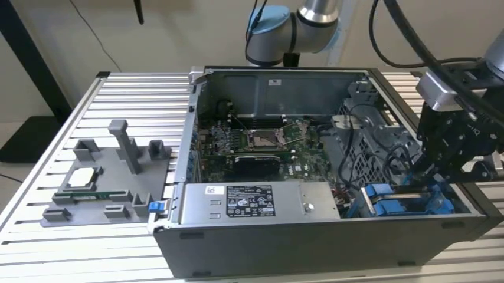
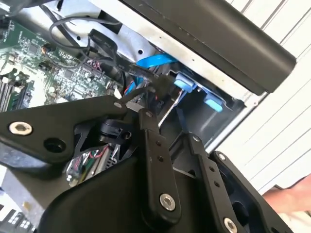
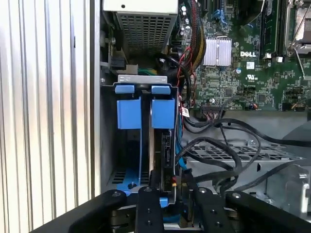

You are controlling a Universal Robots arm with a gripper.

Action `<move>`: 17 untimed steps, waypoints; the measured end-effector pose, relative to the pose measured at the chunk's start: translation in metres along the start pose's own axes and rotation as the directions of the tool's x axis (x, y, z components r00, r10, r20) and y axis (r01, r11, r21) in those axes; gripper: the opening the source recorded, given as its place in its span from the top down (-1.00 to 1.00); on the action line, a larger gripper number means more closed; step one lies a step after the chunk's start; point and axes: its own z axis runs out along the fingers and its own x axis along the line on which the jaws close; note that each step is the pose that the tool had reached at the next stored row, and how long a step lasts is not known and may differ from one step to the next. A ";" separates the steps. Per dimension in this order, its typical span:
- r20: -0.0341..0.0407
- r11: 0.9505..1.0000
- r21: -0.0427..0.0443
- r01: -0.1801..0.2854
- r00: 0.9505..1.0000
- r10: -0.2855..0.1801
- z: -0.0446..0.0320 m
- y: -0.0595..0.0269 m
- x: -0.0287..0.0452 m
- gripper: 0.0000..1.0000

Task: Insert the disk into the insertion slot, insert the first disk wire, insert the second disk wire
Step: 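Insert the first disk wire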

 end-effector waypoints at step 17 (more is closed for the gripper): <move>0.000 1.000 0.000 0.000 1.000 0.000 -0.0312 -0.0002 -0.0027 -1.00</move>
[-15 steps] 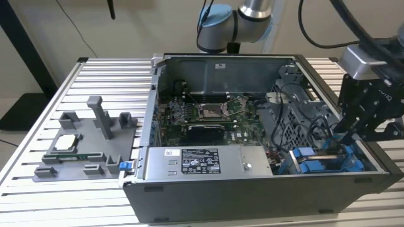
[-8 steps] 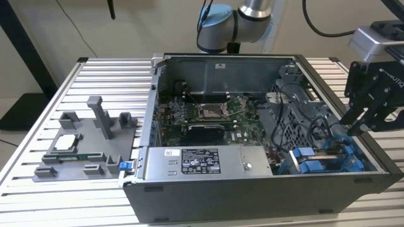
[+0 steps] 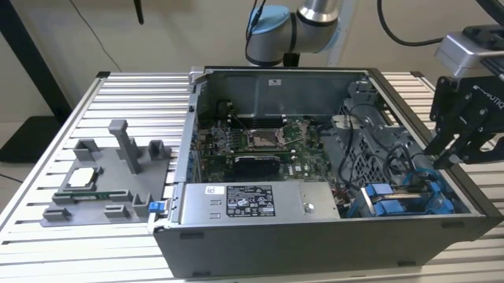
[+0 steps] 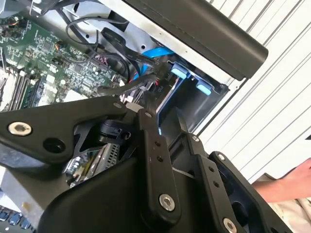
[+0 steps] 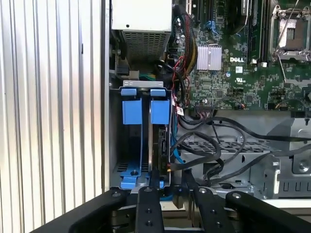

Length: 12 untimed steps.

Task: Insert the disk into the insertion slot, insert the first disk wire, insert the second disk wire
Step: 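Insert the first disk wire, then insert the second disk wire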

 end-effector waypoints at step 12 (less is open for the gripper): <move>-0.006 1.000 -0.001 0.000 1.000 0.000 0.0033 -0.0209 -0.0143 -1.00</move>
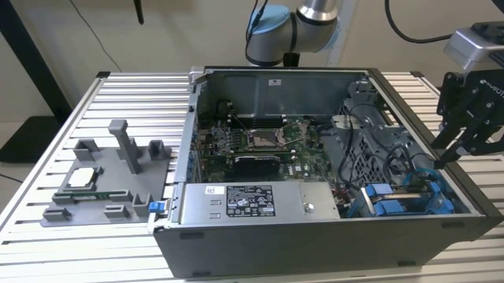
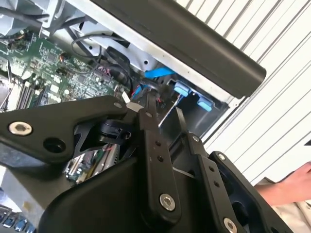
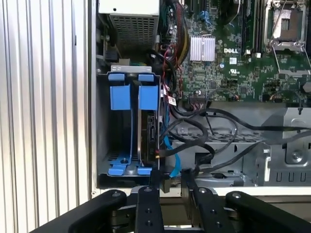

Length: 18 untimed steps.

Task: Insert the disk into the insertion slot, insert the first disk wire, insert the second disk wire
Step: 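Insert the second disk wire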

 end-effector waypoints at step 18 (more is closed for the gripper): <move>-0.001 1.000 -0.016 -0.001 1.000 0.001 0.0162 -0.0075 0.0052 -1.00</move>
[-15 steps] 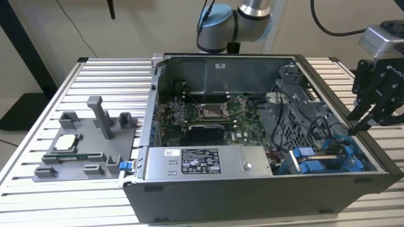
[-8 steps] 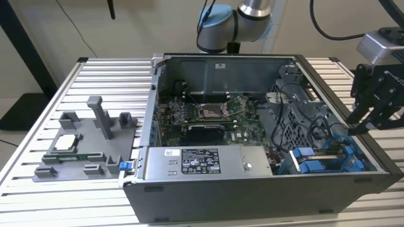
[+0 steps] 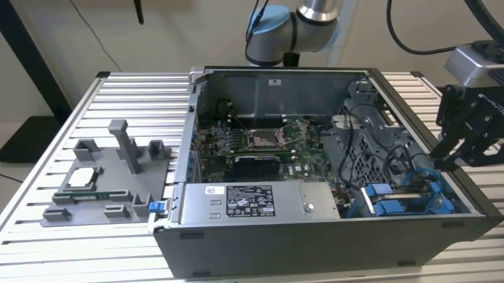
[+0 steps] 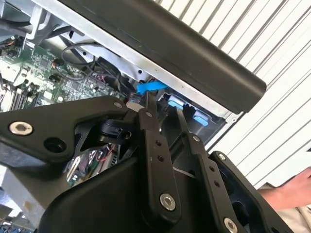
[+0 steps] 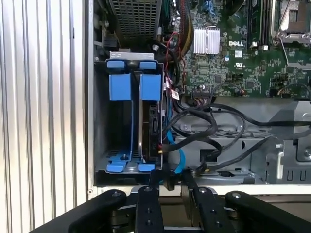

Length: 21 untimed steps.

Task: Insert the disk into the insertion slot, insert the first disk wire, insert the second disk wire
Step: 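Insert the second disk wire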

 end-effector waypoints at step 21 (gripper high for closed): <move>0.018 1.000 -0.010 -0.003 1.000 0.003 -0.0114 0.0075 0.0054 1.00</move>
